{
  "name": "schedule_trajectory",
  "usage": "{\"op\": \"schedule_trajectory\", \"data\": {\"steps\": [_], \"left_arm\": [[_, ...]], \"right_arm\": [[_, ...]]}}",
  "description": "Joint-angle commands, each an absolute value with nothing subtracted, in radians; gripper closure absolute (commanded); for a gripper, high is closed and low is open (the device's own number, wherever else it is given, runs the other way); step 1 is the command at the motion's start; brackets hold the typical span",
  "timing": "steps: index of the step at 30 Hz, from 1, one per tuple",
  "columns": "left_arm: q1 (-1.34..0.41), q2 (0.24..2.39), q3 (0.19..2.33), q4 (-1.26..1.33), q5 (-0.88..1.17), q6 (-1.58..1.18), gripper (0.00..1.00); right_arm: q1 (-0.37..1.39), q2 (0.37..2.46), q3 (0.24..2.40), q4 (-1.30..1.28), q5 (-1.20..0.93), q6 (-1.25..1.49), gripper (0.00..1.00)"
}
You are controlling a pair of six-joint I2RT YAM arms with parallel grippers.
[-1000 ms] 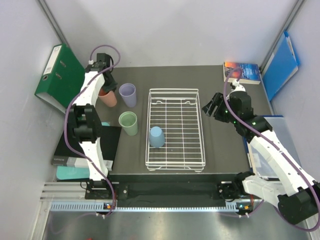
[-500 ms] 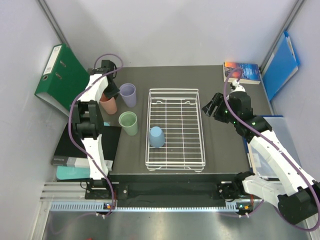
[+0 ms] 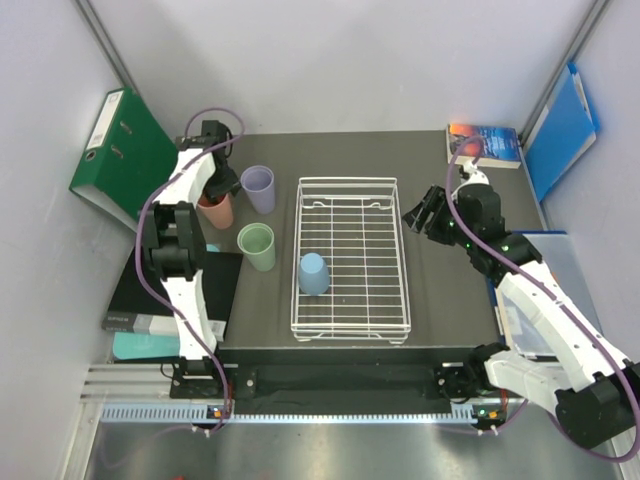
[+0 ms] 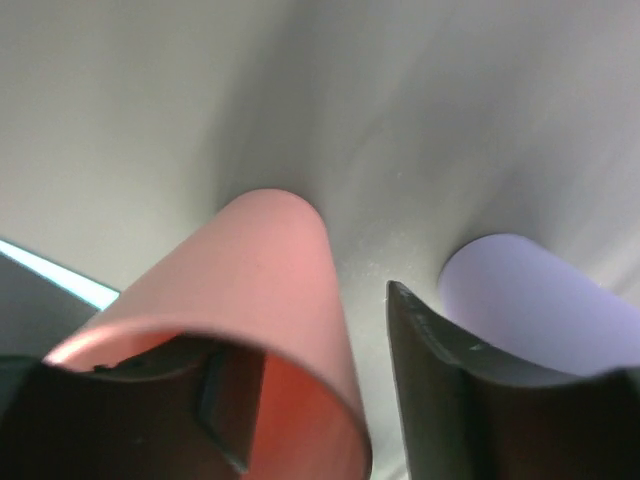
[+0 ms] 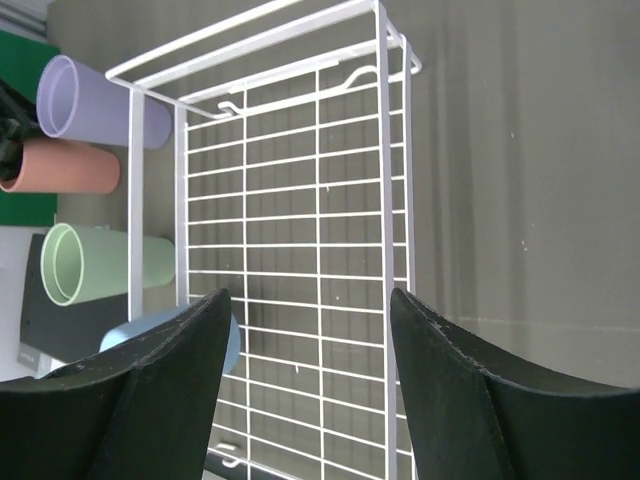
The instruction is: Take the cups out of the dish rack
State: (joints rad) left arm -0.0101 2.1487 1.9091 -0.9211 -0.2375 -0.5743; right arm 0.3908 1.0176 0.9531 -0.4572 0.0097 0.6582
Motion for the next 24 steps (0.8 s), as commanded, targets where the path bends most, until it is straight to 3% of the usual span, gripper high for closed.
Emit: {"op": "schedule_trajectory", "data": {"steps": [1,6,13,17,24], "left_arm": [[-0.008,2.005,1.885,-0.917,-0.252,-0.580,0.41],[-0.008,1.945,1.913,-0.933,-0.255,-0.578,0.29],[-0.021,1.830,1.991,-0.953,-0.279,-0.600,0.24],[-0.098,1.737,1.990,-0.914,-0.268,-0.569,0.23],[-0.395,1.550,1.924,-0.875,-0.466,-0.558,0.21]], "right_arm": [[0.397,0.993,0.939,-0.417,0.006,0.655,0.36],[0.397,0.974,0.931,-0.416,-0.026,0.652,0.35],[0.437,0.991,0.957,-0.385,-0.146,0.592,0.34],[0.608,1.086,1.089,-0.472,-0.060,0.542,0.31],[0.906,1.265,1.321,-0.643,0.230,0.402,0.28]]}}
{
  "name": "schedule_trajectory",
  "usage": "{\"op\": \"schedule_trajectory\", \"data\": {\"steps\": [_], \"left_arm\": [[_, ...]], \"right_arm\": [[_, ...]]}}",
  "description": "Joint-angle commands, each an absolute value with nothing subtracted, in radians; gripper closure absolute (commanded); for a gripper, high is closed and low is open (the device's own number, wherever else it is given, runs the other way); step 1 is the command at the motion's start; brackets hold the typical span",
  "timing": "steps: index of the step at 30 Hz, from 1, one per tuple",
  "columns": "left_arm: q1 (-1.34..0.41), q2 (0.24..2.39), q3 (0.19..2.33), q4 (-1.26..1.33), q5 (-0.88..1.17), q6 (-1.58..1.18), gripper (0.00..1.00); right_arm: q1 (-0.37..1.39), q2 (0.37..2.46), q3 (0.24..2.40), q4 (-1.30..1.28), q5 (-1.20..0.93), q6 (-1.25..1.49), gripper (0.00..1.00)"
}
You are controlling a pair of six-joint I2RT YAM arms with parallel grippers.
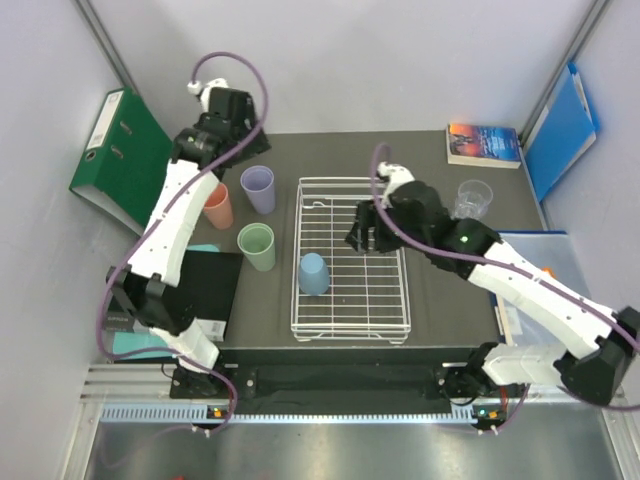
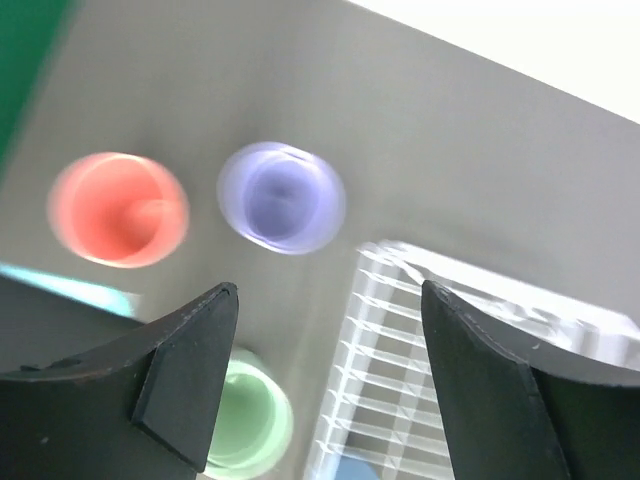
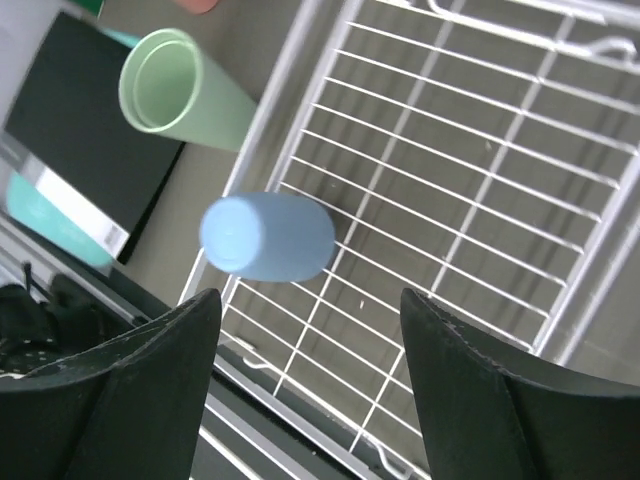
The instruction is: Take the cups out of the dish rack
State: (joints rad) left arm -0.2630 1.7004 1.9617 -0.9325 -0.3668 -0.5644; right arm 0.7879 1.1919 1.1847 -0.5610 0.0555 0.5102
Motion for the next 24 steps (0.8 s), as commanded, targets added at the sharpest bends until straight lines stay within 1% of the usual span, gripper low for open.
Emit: {"op": "schedule_trajectory", "data": {"steps": [1,3,6,8,12,24], "left_arm": [[-0.409,1.524,1.869,-0.864,-0.457,-0.572,0.21],[-0.445,1.452,1.813,-0.844,-0.457,-0.618,0.21],[-0.494,1.370,1.685,-0.819,-0.527,-0.635,0.20],[-0.500,1.341,1.651,-0.827,-0.569,-0.652,0.20],[-0.503,1.269,1.595,-0.836,-0.572,-0.669,0.19],[-0.503,1.197,1.531,-0.874,-0.552,-0.670,0.18]], "right_arm": [[0.928,1.284,1.339,-0.670,0.273,0.378,0.27],[0.986,1.336,1.374,-0.681,0.297,0.348,0.24],[1.031,1.388,1.393,-0.690,0.316,0.322,0.21],[1.055,1.417,1.388,-0.677,0.305,0.313,0.18],[1.084,1.476,1.394,-0.661,0.299,0.301,0.14],[1.094,1.617,1.451,-0.595,0.259,0.307,0.13]]}}
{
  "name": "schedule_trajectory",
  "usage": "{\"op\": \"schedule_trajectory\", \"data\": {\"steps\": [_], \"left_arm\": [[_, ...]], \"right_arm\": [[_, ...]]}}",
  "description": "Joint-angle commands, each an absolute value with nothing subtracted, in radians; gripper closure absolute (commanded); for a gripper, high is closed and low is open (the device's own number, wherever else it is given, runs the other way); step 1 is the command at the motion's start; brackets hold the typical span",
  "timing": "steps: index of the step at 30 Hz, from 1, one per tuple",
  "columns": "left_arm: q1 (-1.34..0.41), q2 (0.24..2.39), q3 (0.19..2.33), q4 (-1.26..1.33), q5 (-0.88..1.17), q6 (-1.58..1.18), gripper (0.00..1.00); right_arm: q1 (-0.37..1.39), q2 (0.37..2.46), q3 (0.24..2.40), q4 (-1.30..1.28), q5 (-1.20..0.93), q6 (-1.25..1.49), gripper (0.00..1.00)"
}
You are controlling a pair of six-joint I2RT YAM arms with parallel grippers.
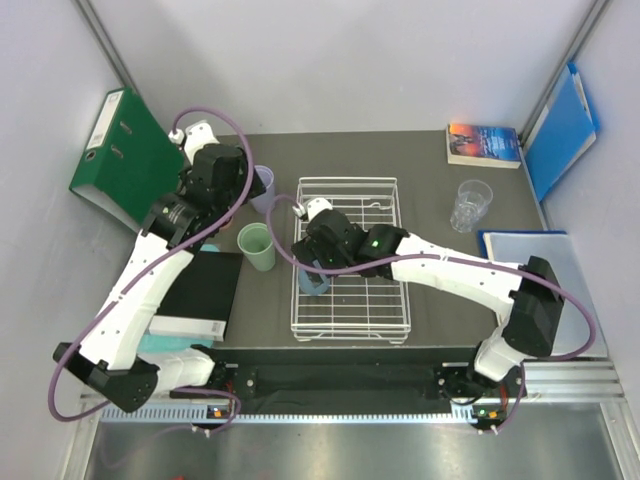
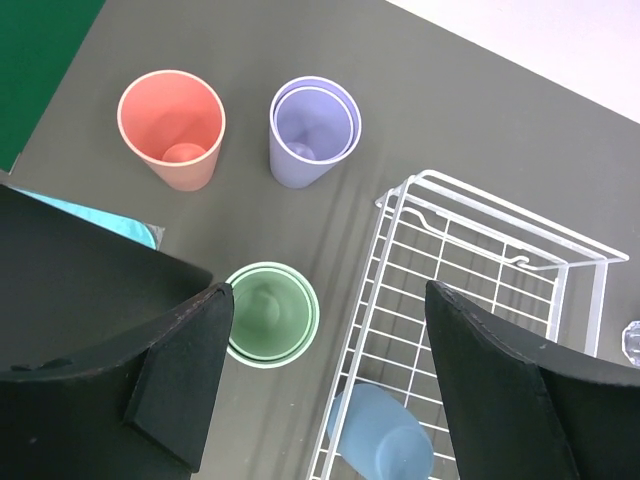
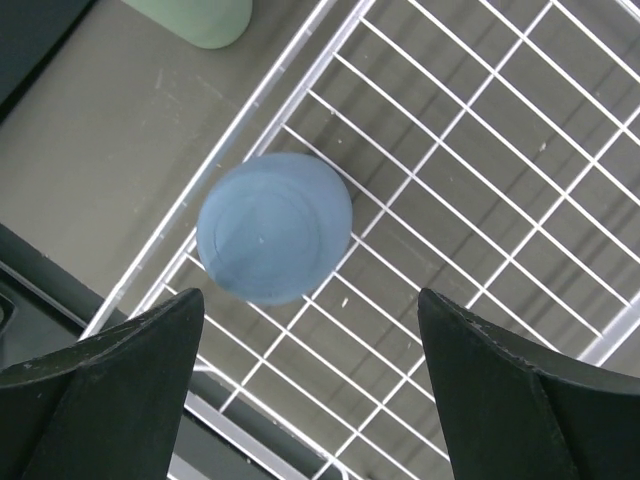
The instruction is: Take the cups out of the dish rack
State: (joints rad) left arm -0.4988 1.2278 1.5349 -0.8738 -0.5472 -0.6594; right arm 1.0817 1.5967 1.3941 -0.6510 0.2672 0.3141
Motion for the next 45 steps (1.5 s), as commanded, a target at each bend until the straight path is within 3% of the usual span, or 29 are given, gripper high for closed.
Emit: {"op": "schedule_trajectory", "data": {"steps": [1,15,17,18,21,24,30,35,40,45], "left_arm": [[-0.503,1.197,1.531,-0.877,-0.554,-0.670,0.18],[-0.503,1.177,1.486,-0.879,-0.555,-0.667,0.18],[-0.502,1.170,1.482,-0.877,-0.557,-0.669,0.18],[-0.502,1.170,1.479,-0.876,-0.558,-0.669,0.18],[-0.503,1.167,1.473,-0.870,-0.554,-0.667,0.18],[-0.503,1.170,1.468,-0.861,-0.545,-0.667,0.18],[-0.503,1.180,1.465,-0.835,-0.517,-0.670,0.20],[-0.502,1.206,1.476,-0.801,-0.476,-0.676,0.21],[-0.505,1.255,1.473,-0.714,-0.329,-0.716,0.22],[-0.505,1.236,1.376,-0.438,-0.037,-0.793,0.22]], "right_arm": [[1.094,1.626,1.453,-0.586,0.247,0.310,0.13],[1.081,1.735,1.453,-0.532,0.097,0.342,0.19],[1.080,1.741,1.453,-0.535,0.098,0.347,0.29],[1.078,1.737,1.448,-0.534,0.110,0.356,0.47],[1.074,1.710,1.433,-0.545,0.147,0.368,0.78],[1.072,1.671,1.414,-0.549,0.187,0.368,1.00],[1.072,1.539,1.436,-0.609,0.274,0.371,1.00],[1.048,1.313,1.471,-0.641,0.391,0.370,1.00],[0.902,1.066,1.362,-0.559,0.437,0.408,1.00],[0.587,0.869,1.158,-0.326,0.076,0.532,1.00]]}}
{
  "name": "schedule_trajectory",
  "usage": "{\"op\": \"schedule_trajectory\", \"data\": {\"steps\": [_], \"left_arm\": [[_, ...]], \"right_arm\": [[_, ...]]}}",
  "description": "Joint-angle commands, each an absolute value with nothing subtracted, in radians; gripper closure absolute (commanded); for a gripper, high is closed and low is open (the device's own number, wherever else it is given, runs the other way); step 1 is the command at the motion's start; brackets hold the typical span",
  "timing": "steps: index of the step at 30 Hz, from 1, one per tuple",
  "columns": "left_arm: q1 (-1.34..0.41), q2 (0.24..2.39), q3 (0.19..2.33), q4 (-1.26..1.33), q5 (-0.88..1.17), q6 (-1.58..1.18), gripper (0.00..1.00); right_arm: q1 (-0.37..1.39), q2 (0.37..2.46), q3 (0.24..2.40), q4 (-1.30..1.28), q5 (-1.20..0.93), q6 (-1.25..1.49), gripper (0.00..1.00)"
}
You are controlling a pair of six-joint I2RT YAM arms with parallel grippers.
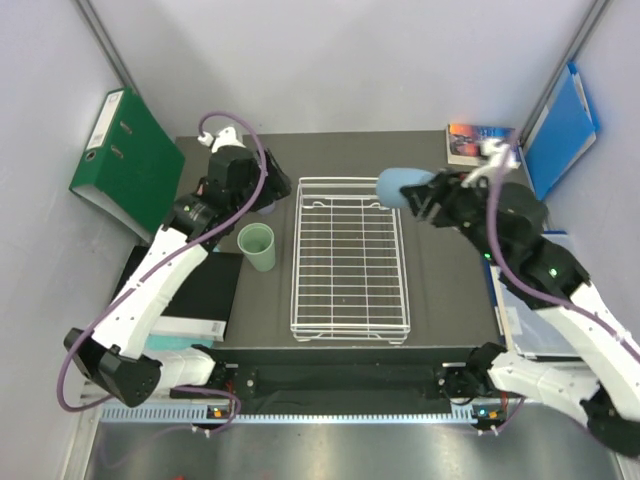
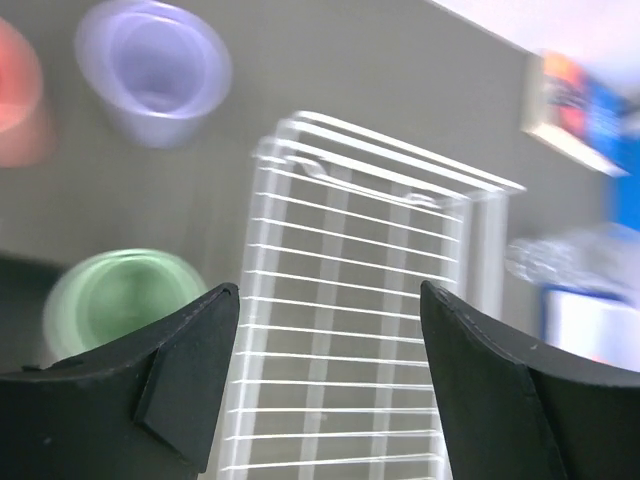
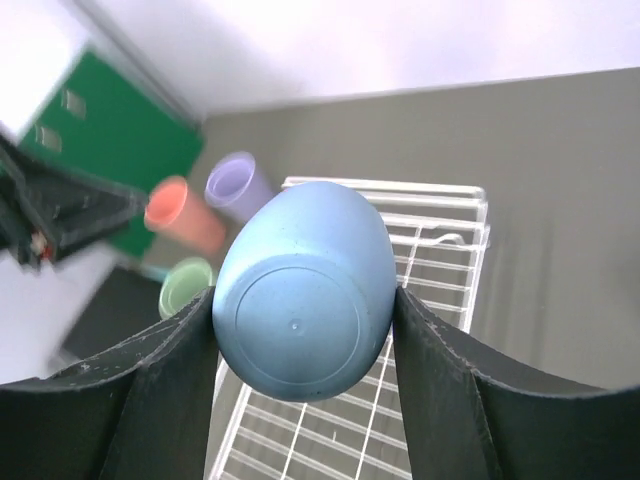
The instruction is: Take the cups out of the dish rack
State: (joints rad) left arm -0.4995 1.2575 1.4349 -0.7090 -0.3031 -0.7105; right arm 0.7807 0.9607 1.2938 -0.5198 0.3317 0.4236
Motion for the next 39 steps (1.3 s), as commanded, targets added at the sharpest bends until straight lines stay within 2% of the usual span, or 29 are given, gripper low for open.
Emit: {"op": "schedule_trajectory", "data": {"steps": [1,2,4,5,7,8,9,12,17,31,34,35,38,39], "left_arm": [[-0.503,1.230,1.326,-0.367,0.032,-0.822,0.22],[-0.503,1.226,1.293,-0.227,0.120,-0.854,0.22],[-0.502,1.212,1.185,-0.035,0.227,-0.992,0.21],[-0.502,1.213,1.157,0.161,0.271,-1.040,0.22],[-0.502,1.247,1.080,0.343,0.401,-1.205,0.22],[-0.502,1.265,1.057,0.564,0.446,-1.265,0.23],[-0.502,1.313,1.040,0.659,0.512,-1.386,0.24],[-0.503,1.394,1.006,0.959,0.574,-1.552,0.26],[-0.508,1.433,1.022,1.028,0.600,-1.604,0.25],[-0.603,1.540,1.104,1.072,0.692,-1.638,0.27],[-0.611,1.557,1.118,1.068,0.701,-1.638,0.41],[-0.611,1.562,1.124,1.068,0.703,-1.638,0.56],[-0.611,1.574,1.157,1.020,0.713,-1.608,0.81],[-0.611,1.577,1.179,0.988,0.716,-1.597,0.96]], "right_arm": [[0.551,0.856,1.135,-0.283,0.019,0.555,1.00],[0.522,0.845,1.100,-0.246,-0.086,0.596,1.00],[0.456,0.836,1.075,-0.152,-0.164,0.636,1.00],[0.427,0.838,1.066,-0.134,-0.216,0.667,1.00],[0.410,0.838,1.055,-0.071,-0.250,0.695,1.00],[0.399,0.830,1.028,-0.030,-0.297,0.734,1.00],[0.370,0.821,1.011,-0.008,-0.323,0.759,1.00],[0.286,0.815,0.944,0.156,-0.429,0.880,1.00],[0.267,0.842,0.868,0.329,-0.475,0.997,1.00],[0.259,0.974,0.833,0.546,-0.548,1.120,1.00],[0.261,0.988,0.836,0.545,-0.560,1.118,1.00],[0.261,0.986,0.839,0.538,-0.561,1.114,1.00],[0.261,0.982,0.859,0.474,-0.566,1.083,1.00],[0.259,0.979,0.864,0.459,-0.565,1.074,1.00]]}}
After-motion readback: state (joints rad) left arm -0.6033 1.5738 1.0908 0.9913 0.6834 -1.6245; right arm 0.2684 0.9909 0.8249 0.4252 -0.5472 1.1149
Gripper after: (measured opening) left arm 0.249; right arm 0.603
